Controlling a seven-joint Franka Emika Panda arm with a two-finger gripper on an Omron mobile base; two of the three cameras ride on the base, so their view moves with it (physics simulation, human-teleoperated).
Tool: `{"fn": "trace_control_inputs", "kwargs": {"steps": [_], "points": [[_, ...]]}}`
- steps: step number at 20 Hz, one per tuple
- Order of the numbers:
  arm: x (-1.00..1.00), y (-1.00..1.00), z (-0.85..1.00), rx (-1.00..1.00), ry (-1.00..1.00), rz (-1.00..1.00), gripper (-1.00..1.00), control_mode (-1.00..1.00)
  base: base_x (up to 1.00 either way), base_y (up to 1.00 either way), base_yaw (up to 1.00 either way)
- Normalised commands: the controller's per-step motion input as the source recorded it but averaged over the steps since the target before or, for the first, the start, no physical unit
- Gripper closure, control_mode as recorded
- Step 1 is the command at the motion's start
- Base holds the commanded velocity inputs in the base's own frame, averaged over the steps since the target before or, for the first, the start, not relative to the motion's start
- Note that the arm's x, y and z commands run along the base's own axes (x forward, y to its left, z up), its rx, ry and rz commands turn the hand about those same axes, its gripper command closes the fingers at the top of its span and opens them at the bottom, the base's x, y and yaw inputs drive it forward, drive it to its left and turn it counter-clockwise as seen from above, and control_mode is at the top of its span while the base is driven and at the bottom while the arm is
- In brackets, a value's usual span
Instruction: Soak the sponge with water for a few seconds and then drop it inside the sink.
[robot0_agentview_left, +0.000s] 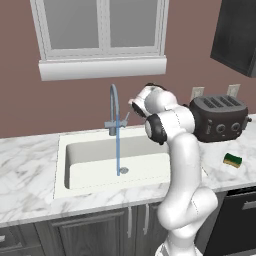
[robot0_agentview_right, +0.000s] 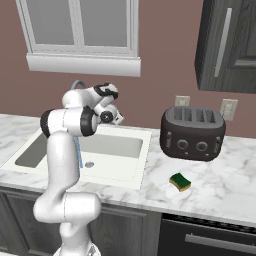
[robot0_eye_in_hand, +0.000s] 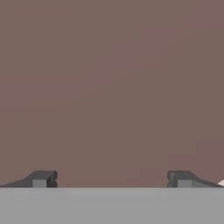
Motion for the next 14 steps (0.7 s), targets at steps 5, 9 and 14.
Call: {"fn": "trace_control_inputs", "kwargs": {"steps": [5,9,14], "points": [[-0.33,-0.47,0.49,0.08,0.32,0.00,-1.00,-1.00,0.00,0.00,0.00],[-0.42,-0.44,0.40,0.05,0.32,0.00,-1.00,-1.00,0.00,0.00,0.00],[-0.41,-0.49,0.41,0.04,0.30,0.00,-1.00,-1.00,0.00,0.00,0.00]]}}
